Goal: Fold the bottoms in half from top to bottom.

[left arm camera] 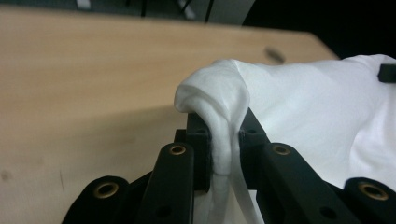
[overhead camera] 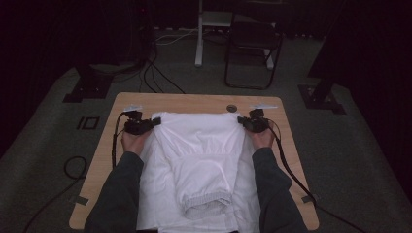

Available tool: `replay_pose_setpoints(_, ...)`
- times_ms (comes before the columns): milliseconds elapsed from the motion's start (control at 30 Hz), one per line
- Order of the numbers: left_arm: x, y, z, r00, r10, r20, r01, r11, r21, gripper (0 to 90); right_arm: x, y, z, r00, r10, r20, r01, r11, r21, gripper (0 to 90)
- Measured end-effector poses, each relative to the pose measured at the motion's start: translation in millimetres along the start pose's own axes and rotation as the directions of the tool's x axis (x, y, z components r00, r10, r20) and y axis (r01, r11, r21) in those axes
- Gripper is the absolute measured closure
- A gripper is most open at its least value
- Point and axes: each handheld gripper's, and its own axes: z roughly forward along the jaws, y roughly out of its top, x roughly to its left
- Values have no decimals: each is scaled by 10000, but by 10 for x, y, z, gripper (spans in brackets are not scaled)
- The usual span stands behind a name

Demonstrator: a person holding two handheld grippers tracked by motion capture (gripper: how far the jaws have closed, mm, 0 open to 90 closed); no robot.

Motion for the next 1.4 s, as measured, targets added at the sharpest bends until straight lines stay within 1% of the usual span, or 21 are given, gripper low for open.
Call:
replay_pose_setpoints(33, -28, 31, -27, 9999, 126, 13, -126, 9998, -124, 803, -13, 60, -75, 9999, 108, -85, -111, 9992, -380, 851)
replay_pose_setpoints(100, -94, 92, -92, 9994, 330, 39, -329, 9987, -385, 803, -10, 125, -165, 9998, 139, -170, -152, 9968, -778, 851)
replay_pose_setpoints(133, -106, 97, -109, 9995, 307, 87, -303, 9985, -445, 803, 4, 151, -215, 9998, -29, -181, 13, 9963, -860, 851)
replay_pose_setpoints(233, -151, 75, -176, 9986, 505, 124, -499, 9979, -420, 803, 41, 138, -304, 9988, -414, -252, 390, 9951, -914, 850)
replay_pose_setpoints(367, -222, 33, -317, 9967, 736, 350, -716, 9958, -567, 803, 90, 49, -475, 9947, -842, -594, 775, 9913, -1067, 850)
replay_pose_setpoints(500, -316, -60, -478, 9923, 1118, 525, -1084, 9921, -625, 802, 169, -57, -686, 9888, -1177, -917, 1051, 9857, -1315, 850)
replay_pose_setpoints(633, -394, -233, -638, 9857, 1482, 806, -1444, 9882, -508, 801, 256, -243, -883, 9797, -1655, -1131, 1495, 9791, -1378, 849)
replay_pose_setpoints(733, -453, -381, -726, 9813, 1628, 1031, -1598, 9865, -367, 800, 293, -437, -998, 9756, -1684, -1407, 1499, 9797, -1331, 848)
replay_pose_setpoints(833, -510, -611, -794, 9763, 1744, 1278, -1754, 9845, -32, 797, 326, -646, -1082, 9733, -1648, -1595, 1470, 9821, -1175, 848)
replay_pose_setpoints(900, -544, -800, -802, 9750, 1811, 1288, -1885, 9809, 474, 795, 343, -804, -1115, 9718, -1610, -1725, 1462, 9847, -951, 847)
replay_pose_setpoints(967, -565, -1003, -778, 9734, 1850, 1353, -2004, 9735, 1105, 793, 362, -994, -1121, 9712, -1488, -1863, 1406, 9884, -567, 847)
replay_pose_setpoints(1000, -570, -1126, -754, 9734, 1868, 1325, -2060, 9670, 1502, 792, 370, -1059, -1116, 9712, -1440, -1898, 1381, 9894, -440, 846)
replay_pose_setpoints(1033, -573, -1214, -729, 9730, 1888, 1325, -2110, 9608, 1800, 791, 379, -1164, -1090, 9699, -1411, -1986, 1412, 9899, -140, 845)
replay_pose_setpoints(1133, -566, -1404, -643, 9742, 1910, 1205, -2151, 9471, 2380, 790, 422, -1371, -1004, 9689, -1316, -2094, 1477, 9870, 631, 844)
replay_pose_setpoints(1167, -565, -1449, -608, 9742, 1960, 1118, -2185, 9432, 2502, 790, 438, -1434, -967, 9684, -1311, -2121, 1518, 9848, 846, 844)
replay_pose_setpoints(1200, -562, -1477, -572, 9748, 1965, 1060, -2174, 9437, 2493, 789, 455, -1489, -924, 9679, -1326, -2135, 1578, 9818, 1056, 844)
replay_pose_setpoints(1233, -562, -1477, -572, 9748, 1965, 1060, -2174, 9437, 2493, 789, 455, -1489, -924, 9679, -1326, -2135, 1578, 9818, 1056, 844)
replay_pose_setpoints(1267, -557, -1457, -529, 9737, 2077, 936, -2251, 9409, 2532, 789, 490, -1567, -806, 9680, -1478, -2026, 1796, 9724, 1488, 843)
replay_pose_setpoints(1300, -565, -1444, -506, 9699, 2296, 813, -2430, 9363, 2537, 788, 487, -1560, -784, 9691, -1395, -2032, 1722, 9731, 1529, 844)
replay_pose_setpoints(1333, -565, -1434, -483, 9682, 2391, 730, -2499, 9348, 2522, 788, 476, -1536, -763, 9703, -1363, -1998, 1695, 9726, 1594, 843)
replay_pose_setpoints(1400, -553, -1408, -435, 9692, 2396, 568, -2461, 9377, 2451, 788, 472, -1506, -723, 9714, -1442, -1888, 1761, 9705, 1649, 840)
